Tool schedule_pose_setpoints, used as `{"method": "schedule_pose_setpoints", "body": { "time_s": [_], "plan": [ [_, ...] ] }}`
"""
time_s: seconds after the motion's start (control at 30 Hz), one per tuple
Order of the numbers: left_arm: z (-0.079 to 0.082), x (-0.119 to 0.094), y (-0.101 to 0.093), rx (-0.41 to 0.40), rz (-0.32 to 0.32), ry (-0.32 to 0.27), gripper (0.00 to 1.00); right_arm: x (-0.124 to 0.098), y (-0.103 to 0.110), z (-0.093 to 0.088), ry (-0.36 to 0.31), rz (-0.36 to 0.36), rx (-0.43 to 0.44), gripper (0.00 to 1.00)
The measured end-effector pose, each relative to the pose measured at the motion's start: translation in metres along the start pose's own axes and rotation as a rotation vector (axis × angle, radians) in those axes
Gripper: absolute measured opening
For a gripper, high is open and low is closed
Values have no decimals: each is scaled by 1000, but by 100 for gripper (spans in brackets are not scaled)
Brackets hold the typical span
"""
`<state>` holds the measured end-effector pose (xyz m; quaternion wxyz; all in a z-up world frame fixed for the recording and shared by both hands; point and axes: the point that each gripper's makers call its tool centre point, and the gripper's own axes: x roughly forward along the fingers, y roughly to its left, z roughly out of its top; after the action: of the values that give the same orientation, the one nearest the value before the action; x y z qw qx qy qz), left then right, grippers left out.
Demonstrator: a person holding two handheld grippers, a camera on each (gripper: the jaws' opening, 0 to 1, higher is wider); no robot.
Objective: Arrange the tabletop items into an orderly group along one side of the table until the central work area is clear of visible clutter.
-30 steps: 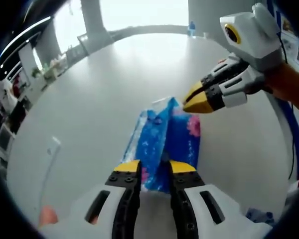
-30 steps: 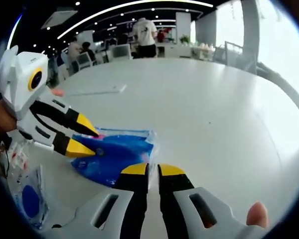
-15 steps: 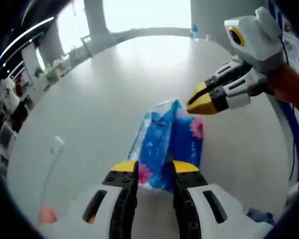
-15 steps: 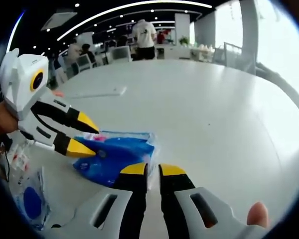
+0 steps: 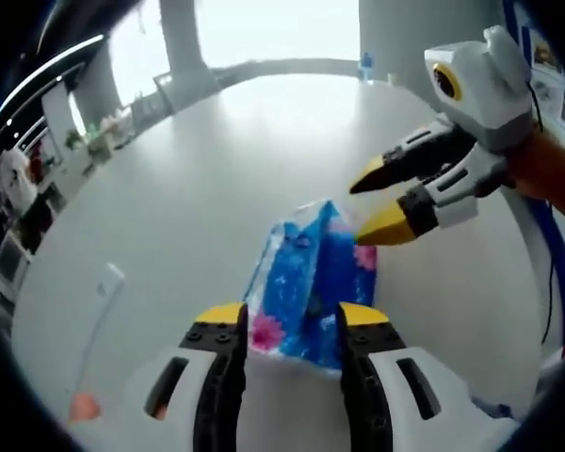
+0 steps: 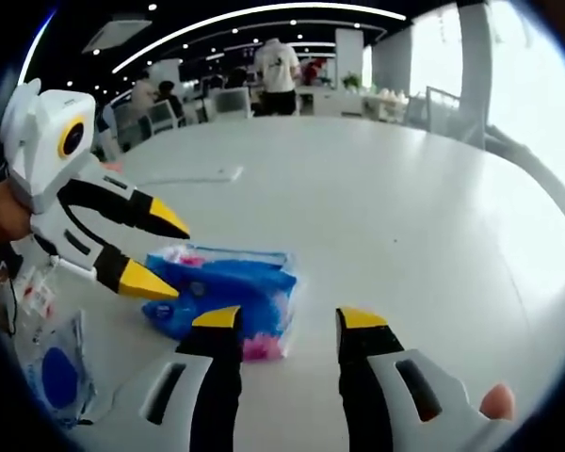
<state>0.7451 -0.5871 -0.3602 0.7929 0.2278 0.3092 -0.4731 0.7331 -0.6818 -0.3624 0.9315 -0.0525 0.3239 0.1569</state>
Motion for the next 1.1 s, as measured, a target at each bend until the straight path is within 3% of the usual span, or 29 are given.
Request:
{"method": "schedule_pose_setpoints", "body": {
  "time_s": [0.23, 0.4, 0.47, 1.1],
  "plan": [
    [3, -3, 1, -14, 1, -19, 51, -2, 4, 8, -34, 16, -17, 66],
    [5, -7, 0, -21, -2, -34, 64, -4, 10, 11, -50, 34, -31, 74],
    [5, -8, -3, -26, -16, -34, 64, -5, 12, 12, -54, 43, -36, 78],
    [-2, -39, -6, -29, -30, -74, 71, -24, 39, 29, -111, 101, -83, 86]
  ]
}}
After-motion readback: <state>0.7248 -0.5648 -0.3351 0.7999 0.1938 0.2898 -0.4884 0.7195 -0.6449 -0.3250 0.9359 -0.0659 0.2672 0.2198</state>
